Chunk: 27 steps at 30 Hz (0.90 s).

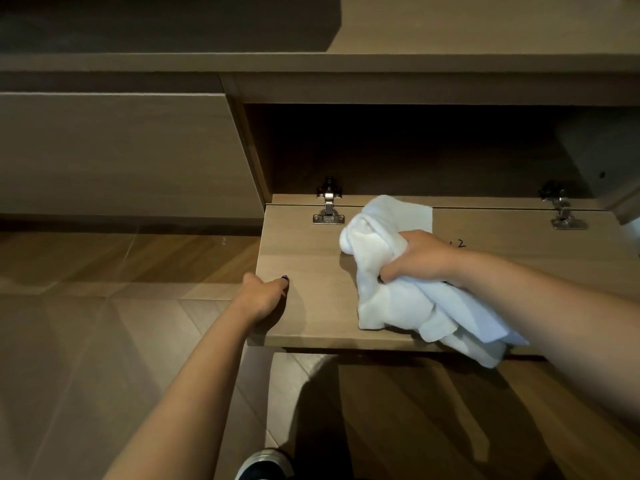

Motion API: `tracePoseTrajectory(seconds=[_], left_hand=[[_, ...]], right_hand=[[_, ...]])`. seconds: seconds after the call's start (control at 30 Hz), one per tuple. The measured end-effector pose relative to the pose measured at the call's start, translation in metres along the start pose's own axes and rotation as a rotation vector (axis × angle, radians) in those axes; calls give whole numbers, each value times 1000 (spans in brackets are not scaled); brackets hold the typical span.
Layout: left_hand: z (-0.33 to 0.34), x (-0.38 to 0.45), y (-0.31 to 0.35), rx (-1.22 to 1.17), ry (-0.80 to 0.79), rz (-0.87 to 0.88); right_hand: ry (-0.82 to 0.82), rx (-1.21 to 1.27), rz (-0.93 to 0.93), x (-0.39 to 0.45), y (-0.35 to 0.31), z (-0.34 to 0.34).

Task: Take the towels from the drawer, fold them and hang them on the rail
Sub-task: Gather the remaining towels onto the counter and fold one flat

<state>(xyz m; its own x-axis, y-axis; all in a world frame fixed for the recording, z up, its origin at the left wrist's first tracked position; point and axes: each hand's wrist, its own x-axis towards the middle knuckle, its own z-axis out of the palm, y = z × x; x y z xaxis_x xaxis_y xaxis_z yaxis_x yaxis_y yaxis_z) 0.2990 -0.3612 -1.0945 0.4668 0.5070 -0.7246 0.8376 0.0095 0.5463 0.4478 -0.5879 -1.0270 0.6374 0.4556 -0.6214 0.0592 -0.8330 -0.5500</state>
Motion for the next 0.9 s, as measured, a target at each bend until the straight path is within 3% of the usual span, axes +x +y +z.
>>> tracePoseTrajectory(seconds=[0.17, 0.3, 0.4, 0.7, 0.9], left_hand=[[-13, -18, 13, 72, -38, 84], [-29, -37, 24, 266, -203, 181], [-42, -51, 38, 474, -282, 248], [-58, -72, 80, 758, -377, 243], [-75, -81, 102, 747, -251, 293]], right_hand=[[72, -165, -93, -19, -25, 1], [274, -608, -354, -54, -60, -2], [371, -831, -452, -76, -81, -9], [480, -997, -428, -106, -86, -21], [618, -1038, -465, -135, -91, -35]])
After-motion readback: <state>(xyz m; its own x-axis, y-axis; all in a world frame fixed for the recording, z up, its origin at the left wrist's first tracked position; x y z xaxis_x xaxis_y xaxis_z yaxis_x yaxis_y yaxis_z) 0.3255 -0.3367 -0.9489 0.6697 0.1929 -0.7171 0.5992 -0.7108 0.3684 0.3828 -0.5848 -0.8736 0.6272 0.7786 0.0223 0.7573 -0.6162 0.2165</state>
